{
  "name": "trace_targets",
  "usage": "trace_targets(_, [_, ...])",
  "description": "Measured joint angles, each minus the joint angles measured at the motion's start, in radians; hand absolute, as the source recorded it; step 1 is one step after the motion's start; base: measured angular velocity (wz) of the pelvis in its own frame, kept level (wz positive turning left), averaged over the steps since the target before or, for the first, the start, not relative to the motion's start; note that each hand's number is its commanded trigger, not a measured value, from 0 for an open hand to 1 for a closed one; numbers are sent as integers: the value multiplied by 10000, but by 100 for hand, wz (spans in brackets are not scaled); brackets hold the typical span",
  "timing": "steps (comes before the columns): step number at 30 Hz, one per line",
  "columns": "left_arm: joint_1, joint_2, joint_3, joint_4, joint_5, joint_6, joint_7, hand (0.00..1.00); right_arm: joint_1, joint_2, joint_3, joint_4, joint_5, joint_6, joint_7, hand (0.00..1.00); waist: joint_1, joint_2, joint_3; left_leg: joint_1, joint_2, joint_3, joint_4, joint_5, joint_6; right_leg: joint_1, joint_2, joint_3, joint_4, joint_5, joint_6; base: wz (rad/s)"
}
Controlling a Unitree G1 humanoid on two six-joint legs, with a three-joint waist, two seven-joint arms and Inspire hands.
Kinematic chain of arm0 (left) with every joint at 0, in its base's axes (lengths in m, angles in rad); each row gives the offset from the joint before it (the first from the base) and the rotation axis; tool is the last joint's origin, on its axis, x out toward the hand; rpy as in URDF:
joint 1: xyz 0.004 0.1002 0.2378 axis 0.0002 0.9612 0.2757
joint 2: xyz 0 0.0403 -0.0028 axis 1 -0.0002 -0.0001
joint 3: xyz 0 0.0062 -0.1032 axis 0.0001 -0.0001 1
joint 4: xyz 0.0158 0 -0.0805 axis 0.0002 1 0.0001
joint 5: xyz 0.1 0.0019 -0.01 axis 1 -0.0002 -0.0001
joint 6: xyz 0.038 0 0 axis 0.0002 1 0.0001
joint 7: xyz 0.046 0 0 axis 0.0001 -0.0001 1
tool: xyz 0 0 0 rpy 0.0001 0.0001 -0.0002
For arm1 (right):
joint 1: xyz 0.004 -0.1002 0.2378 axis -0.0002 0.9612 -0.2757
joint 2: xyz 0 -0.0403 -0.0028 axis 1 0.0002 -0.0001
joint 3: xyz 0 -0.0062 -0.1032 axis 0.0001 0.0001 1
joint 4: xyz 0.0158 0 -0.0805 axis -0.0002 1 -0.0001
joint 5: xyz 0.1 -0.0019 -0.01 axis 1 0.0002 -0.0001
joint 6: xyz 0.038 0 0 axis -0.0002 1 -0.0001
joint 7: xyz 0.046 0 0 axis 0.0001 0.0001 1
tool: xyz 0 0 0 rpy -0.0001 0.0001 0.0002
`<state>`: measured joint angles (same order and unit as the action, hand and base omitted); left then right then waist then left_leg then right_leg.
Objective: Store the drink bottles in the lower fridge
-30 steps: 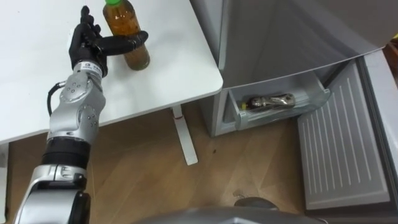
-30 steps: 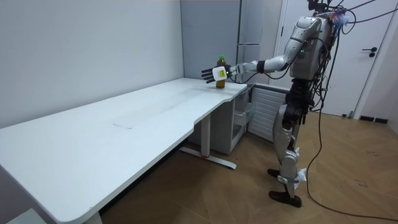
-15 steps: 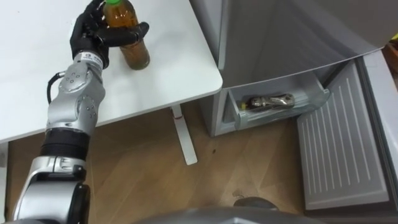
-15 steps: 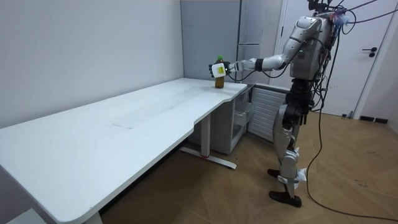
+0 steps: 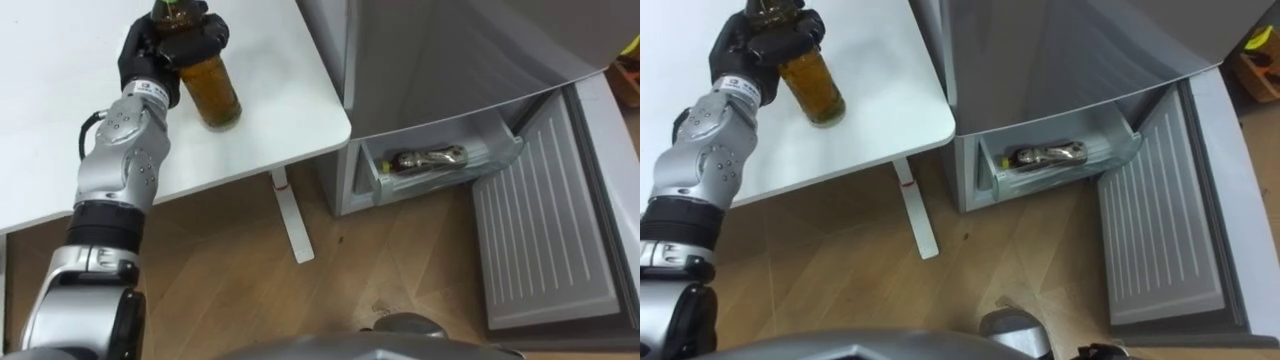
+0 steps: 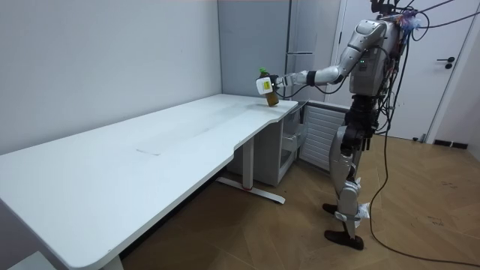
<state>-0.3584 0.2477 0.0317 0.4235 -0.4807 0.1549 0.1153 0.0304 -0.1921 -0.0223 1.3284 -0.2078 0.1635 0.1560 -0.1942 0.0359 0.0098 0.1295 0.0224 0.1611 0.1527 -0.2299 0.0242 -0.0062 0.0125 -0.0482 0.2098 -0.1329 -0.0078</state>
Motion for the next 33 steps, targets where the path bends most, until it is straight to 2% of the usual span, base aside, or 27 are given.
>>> trace_targets(8, [-130,3,0,-29,-86,0,-17,100,-121,0,-3,0,-321,-19,-2,0,2,-99,62,-20,6,-13,1,0,1,-19,7,51,-27,0,0,0])
trace_targets(12, [-188,3,-36,-139,-85,-1,-6,100,-138,1,4,17,-357,-114,4,0,-85,-100,60,-128,15,-75,22,0,1,-78,-5,33,-59,0,1,1])
trace_targets(17, [-187,-10,-712,-770,-82,-2,-75,100,-155,22,30,-34,-318,-111,-18,0,-105,-99,61,-118,25,-75,19,0,1,-54,-38,-99,-57,-1,3,2])
trace_targets(19, [-187,-107,-915,-927,-82,-2,-213,100,-205,63,28,-110,-231,-110,-68,0,-93,-99,61,-80,27,-77,15,1,1,-22,-42,-94,-64,-1,3,-2])
trace_targets(21, [-186,-371,-996,-1037,-85,0,-299,100,-393,137,23,-114,62,-159,-198,0,-121,-99,61,-41,21,-83,8,0,1,10,-54,-89,-83,1,7,-2])
trace_targets(22, [-180,-412,-1043,-1098,-93,13,-307,100,-430,157,21,-114,150,-191,-227,0,-125,-99,61,-33,22,-92,9,0,1,26,-55,-95,-92,0,8,0])
trace_targets(27, [-168,-820,-1374,-2837,-390,64,-382,100,-445,150,478,-206,498,-223,-354,0,16,-99,60,-112,31,-96,18,1,1,-8,-52,-106,-158,8,17,2])
trace_targets(29, [-168,-932,-1615,-3428,-385,-44,-528,100,-442,119,745,-289,496,-230,-360,0,62,-99,61,-57,32,-96,16,2,0,52,-49,-90,-162,8,17,0])
trace_targets(33, [-168,-1178,-1989,-3820,-386,-120,-1080,100,-443,34,1170,-499,496,-353,-464,0,117,-119,73,29,27,-14,-6,2,1,188,-44,-63,-170,6,19,0])
